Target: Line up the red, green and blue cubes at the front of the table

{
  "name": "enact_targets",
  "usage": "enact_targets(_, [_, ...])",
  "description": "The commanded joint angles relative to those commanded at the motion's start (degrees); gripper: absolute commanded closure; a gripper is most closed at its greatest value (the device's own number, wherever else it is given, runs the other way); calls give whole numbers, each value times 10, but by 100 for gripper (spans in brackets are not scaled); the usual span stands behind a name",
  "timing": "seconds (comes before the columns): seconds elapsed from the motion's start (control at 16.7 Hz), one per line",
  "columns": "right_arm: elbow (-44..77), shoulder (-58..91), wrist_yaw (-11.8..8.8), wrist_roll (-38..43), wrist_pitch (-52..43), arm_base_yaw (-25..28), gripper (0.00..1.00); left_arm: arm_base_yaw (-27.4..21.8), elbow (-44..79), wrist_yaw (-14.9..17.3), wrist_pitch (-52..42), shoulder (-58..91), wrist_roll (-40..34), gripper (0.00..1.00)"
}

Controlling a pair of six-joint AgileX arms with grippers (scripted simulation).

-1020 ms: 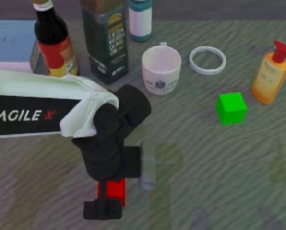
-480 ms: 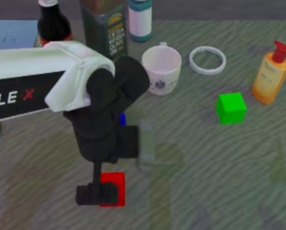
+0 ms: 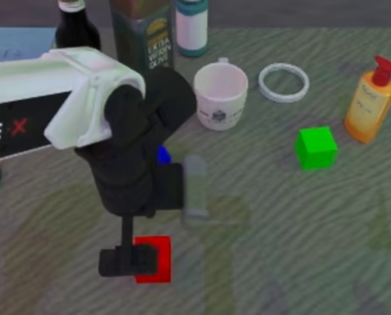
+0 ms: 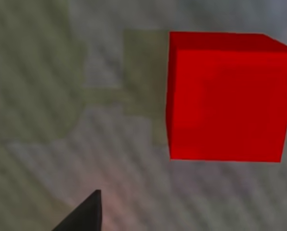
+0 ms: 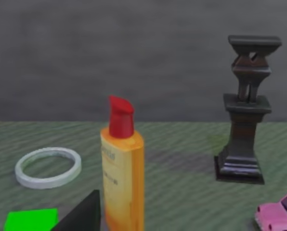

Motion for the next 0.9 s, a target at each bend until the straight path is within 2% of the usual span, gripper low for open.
enact_targets(0.18, [70, 72, 1, 7, -49, 12, 0, 30, -50, -4, 36, -58, -24, 0])
enact_targets(0.36, [192, 197, 0, 18, -127, 31, 0, 79, -127, -8, 92, -159, -66, 0])
enact_targets(0.9, [686, 798, 1, 58, -440, 107, 0, 270, -462, -11, 332, -612, -276, 0])
